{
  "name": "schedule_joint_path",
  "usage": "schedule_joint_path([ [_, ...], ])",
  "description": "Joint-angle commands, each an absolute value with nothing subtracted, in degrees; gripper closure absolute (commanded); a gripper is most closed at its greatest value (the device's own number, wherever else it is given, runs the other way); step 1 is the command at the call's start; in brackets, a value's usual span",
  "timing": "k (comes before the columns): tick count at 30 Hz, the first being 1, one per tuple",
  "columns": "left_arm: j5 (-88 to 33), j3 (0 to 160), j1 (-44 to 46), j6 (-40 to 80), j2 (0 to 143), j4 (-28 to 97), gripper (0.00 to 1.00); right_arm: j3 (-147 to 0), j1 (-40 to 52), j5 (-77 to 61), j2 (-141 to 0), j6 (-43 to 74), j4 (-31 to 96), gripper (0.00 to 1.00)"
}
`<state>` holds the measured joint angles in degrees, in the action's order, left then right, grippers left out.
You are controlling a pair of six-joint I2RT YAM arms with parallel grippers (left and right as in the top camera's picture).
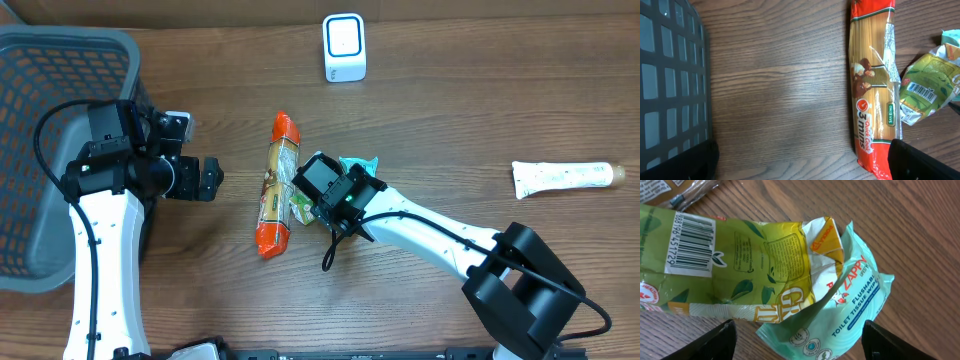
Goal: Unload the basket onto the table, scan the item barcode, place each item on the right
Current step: 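Reach the right gripper to the mint-green wipes packet and grasp it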
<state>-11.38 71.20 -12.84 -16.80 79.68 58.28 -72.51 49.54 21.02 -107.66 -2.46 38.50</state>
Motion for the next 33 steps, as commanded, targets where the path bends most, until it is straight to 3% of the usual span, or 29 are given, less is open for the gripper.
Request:
schedule_joint_path([
  [1, -12.05, 72.25, -12.58, -18.02, 79.88, 58.26, 0.0, -72.71, 49.21, 22.04, -109.69, -5.74, 38.15, 0.2],
  [19, -12.05, 72.25, -12.58, -18.02, 79.88, 58.26, 0.01, -72.71, 41.58, 21.32, -115.02, -6.5, 37.17, 0.25],
  [29, -12.05, 72.25, -12.58, -18.02, 79.88, 58.26, 0.01, -72.71, 41.23, 19.86, -115.31, -6.24, 38.74, 0.66],
  [31, -12.05, 72.25, -12.58, -18.02, 79.88, 58.26, 0.01, -72.73, 41.23, 19.88, -115.31, -6.22, 39.33, 0.82],
  [32, -12.05, 72.25, -12.58, -18.02, 79.88, 58.26, 0.01, -72.9, 41.23, 19.9, -115.18, -5.56, 40.42, 0.95],
  [33, -12.05, 72.25, -12.58, -18.02, 79.88, 58.26, 0.01, -73.19, 41.23, 19.92, -114.98, -4.4, 41.3, 0.96],
])
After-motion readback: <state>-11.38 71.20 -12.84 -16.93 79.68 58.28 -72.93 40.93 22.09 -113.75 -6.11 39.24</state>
